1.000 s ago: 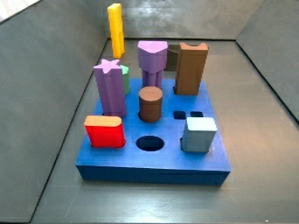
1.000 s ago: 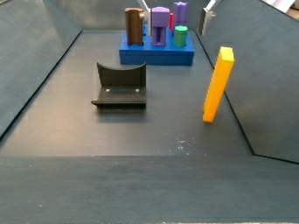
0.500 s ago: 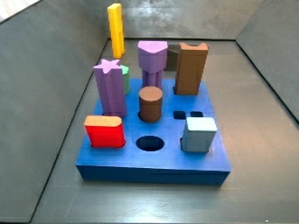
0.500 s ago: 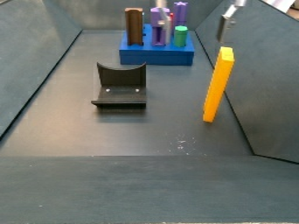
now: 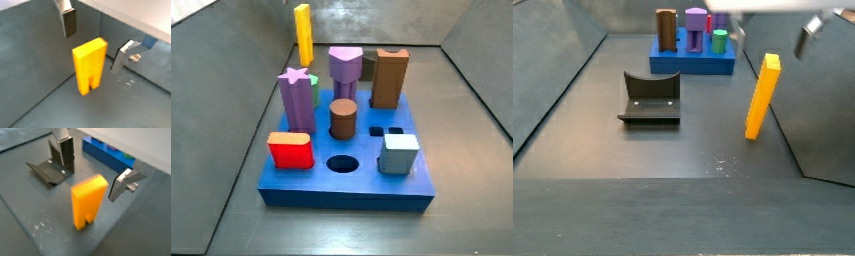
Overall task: Pick up the double-square object. Move up. Move to above the board. Insert the double-square object.
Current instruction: Pick up the double-square object.
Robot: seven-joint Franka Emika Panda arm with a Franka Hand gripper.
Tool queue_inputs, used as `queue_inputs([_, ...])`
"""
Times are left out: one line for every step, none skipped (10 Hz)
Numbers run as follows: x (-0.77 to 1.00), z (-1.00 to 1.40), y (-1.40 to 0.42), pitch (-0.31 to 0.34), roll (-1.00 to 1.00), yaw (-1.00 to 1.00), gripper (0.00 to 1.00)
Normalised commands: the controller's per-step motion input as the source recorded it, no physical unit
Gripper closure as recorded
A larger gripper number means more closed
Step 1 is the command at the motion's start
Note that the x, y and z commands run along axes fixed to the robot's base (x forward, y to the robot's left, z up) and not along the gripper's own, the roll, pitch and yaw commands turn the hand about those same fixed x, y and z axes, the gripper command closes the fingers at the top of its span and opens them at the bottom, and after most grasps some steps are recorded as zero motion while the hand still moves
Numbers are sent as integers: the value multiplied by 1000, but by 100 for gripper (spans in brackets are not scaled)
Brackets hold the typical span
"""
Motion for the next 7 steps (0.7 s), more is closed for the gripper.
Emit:
queue_inputs([-237,-574,137,-94,-80,-443,0])
queue_inputs([9,-531,271,-50,-149,-389,0])
queue_inputs([134,-491,234,-66,-170,-297,0])
queue_inputs([226,-423,211,-21,-169,-263,0])
queue_inputs([186,-329,146,0,-143,-223,0])
queue_inputs([0,0,-71,0,0,0,0])
queue_inputs([0,0,-386,0,1,100,0])
